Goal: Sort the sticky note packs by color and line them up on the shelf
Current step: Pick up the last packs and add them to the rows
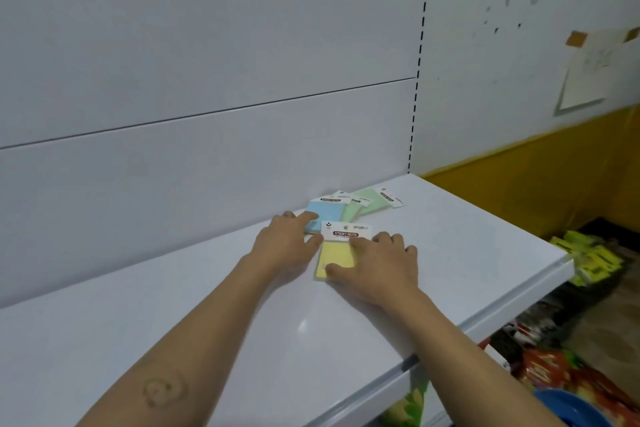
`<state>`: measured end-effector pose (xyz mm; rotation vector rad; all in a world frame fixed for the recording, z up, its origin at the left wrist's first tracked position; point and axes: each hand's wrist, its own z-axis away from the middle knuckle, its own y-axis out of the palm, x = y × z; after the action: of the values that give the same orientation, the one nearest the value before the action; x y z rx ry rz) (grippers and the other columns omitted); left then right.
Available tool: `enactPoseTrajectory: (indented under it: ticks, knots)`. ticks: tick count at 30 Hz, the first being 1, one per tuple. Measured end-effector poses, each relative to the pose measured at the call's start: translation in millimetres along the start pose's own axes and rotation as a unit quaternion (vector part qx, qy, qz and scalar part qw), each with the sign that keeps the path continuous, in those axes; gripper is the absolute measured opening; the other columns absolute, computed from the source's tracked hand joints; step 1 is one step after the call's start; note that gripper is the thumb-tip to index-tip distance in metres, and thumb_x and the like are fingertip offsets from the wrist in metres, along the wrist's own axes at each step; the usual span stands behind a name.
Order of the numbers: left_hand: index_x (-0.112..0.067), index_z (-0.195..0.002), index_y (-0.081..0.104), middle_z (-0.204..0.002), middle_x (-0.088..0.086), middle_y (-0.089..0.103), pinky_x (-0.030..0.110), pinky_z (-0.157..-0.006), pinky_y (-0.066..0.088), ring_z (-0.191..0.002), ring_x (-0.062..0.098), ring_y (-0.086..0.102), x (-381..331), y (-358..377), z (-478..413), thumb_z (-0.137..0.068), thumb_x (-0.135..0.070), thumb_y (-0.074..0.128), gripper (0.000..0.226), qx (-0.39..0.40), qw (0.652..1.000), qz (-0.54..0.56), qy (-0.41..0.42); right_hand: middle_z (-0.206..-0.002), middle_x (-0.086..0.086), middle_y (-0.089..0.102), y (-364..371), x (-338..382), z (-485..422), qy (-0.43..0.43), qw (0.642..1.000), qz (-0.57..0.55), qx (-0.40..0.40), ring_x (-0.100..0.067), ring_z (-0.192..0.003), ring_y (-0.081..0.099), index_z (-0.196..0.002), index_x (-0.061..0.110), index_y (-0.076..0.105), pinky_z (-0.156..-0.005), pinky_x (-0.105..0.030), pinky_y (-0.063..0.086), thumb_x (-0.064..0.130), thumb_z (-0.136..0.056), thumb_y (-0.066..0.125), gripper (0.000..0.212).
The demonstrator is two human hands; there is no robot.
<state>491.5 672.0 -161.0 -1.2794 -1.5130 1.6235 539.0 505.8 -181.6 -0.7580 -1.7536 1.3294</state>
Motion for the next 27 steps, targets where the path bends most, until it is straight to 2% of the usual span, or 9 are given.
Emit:
enactPoseTrajectory:
  ticks: [3, 6, 8, 10, 12, 14, 19, 22, 27]
  knots:
    - [-0.037, -0.141, 0.035, -0.131, 0.009, 0.045, 0.040, -0.094, 0.043, -0.122, 0.026, 0.044, -5.5, 7.8, -8.5, -0.091, -0.056, 0.040, 0.053, 0.009, 1.000, -0.008, -0.012, -0.120, -0.003, 0.053, -5.1, -20.5, -11.0, 0.013, 1.000, -0.020, -0.005, -0.026, -0.113, 0.041, -0.126, 0.039, 0.052, -0.089, -0.041, 0.029, 0.070, -0.070, 0.045, 0.064]
    - [-0.036, -0.143, 0.031, -0.139, 0.011, 0.041, 0.042, -0.096, 0.040, -0.126, 0.029, 0.041, -10.7, 11.9, -17.9, -0.090, -0.060, 0.039, 0.059, 0.009, 0.999, -0.021, -0.034, -0.122, -0.003, 0.055, -3.8, -38.8, -16.8, 0.040, 0.995, -0.075, -0.056, -0.026, -0.115, 0.042, -0.123, 0.037, 0.057, -0.090, -0.039, 0.030, 0.052, -0.079, 0.049, 0.047]
    - [-0.033, -0.143, 0.030, -0.136, 0.009, 0.046, 0.042, -0.094, 0.039, -0.125, 0.029, 0.041, -14.8, 14.4, -23.4, -0.086, -0.065, 0.040, 0.066, 0.004, 0.998, -0.019, -0.058, -0.126, -0.003, 0.055, -0.8, -45.2, -19.1, 0.065, 0.987, -0.114, -0.089, -0.026, -0.117, 0.041, -0.129, 0.035, 0.055, -0.093, -0.039, 0.029, 0.045, -0.084, 0.048, 0.046]
    - [-0.027, -0.141, 0.031, -0.129, 0.007, 0.052, 0.042, -0.092, 0.039, -0.122, 0.029, 0.043, -18.4, 16.4, -27.9, -0.082, -0.068, 0.043, 0.072, -0.013, 0.996, 0.002, -0.089, -0.125, -0.002, 0.057, 1.6, -44.1, -19.5, 0.076, 0.987, -0.097, -0.105, -0.025, -0.116, 0.042, -0.132, 0.034, 0.051, -0.090, -0.039, 0.029, 0.057, -0.083, 0.042, 0.054]
    - [-0.022, -0.135, 0.035, -0.123, 0.007, 0.056, 0.042, -0.087, 0.041, -0.119, 0.029, 0.046, -21.7, 18.2, -31.6, -0.079, -0.070, 0.047, 0.074, -0.038, 0.993, 0.019, -0.113, -0.117, 0.000, 0.059, 1.9, -38.3, -17.3, 0.072, 0.992, -0.042, -0.096, -0.025, -0.110, 0.043, -0.129, 0.034, 0.050, -0.083, -0.040, 0.028, 0.080, -0.072, 0.031, 0.075]
    - [-0.020, -0.130, 0.038, -0.120, 0.007, 0.058, 0.041, -0.084, 0.040, -0.116, 0.029, 0.048, -23.1, 20.2, -34.3, -0.077, -0.070, 0.051, 0.075, -0.061, 0.990, 0.029, -0.123, -0.110, 0.001, 0.058, 2.1, -33.8, -14.6, 0.058, 0.994, -0.004, -0.087, -0.024, -0.105, 0.041, -0.124, 0.034, 0.050, -0.080, -0.040, 0.026, 0.088, -0.061, 0.025, 0.087]
    - [-0.017, -0.132, 0.037, -0.126, 0.007, 0.053, 0.039, -0.087, 0.042, -0.118, 0.027, 0.047, -19.4, 19.7, -36.8, -0.071, -0.063, 0.066, 0.081, -0.065, 0.983, 0.109, -0.132, -0.117, 0.002, 0.054, 4.0, -38.8, -19.2, 0.060, 0.994, -0.013, -0.089, -0.024, -0.110, 0.040, -0.132, 0.033, 0.043, -0.078, -0.039, 0.025, 0.075, -0.066, 0.041, 0.079]
    - [-0.011, -0.132, 0.036, -0.126, 0.008, 0.046, 0.033, -0.083, 0.043, -0.115, 0.025, 0.050, -18.1, 14.4, -35.5, -0.063, -0.050, 0.080, 0.091, -0.067, 0.968, 0.187, -0.152, -0.130, -0.003, 0.048, 4.4, -44.8, -22.7, 0.083, 0.990, -0.085, -0.074, -0.026, -0.119, 0.037, -0.144, 0.027, 0.030, -0.089, -0.039, 0.029, 0.071, -0.066, 0.058, 0.094]
    - [-0.012, -0.117, 0.044, -0.116, 0.004, 0.050, 0.031, -0.078, 0.043, -0.103, 0.020, 0.052, -9.0, 8.9, -30.6, -0.065, -0.033, 0.082, 0.068, -0.075, 0.955, 0.255, -0.132, -0.133, -0.005, 0.038, 0.2, -50.8, -23.8, 0.105, 0.968, -0.217, -0.070, -0.025, -0.124, 0.037, -0.145, 0.021, 0.027, -0.100, -0.036, 0.028, 0.060, -0.056, 0.079, 0.110]
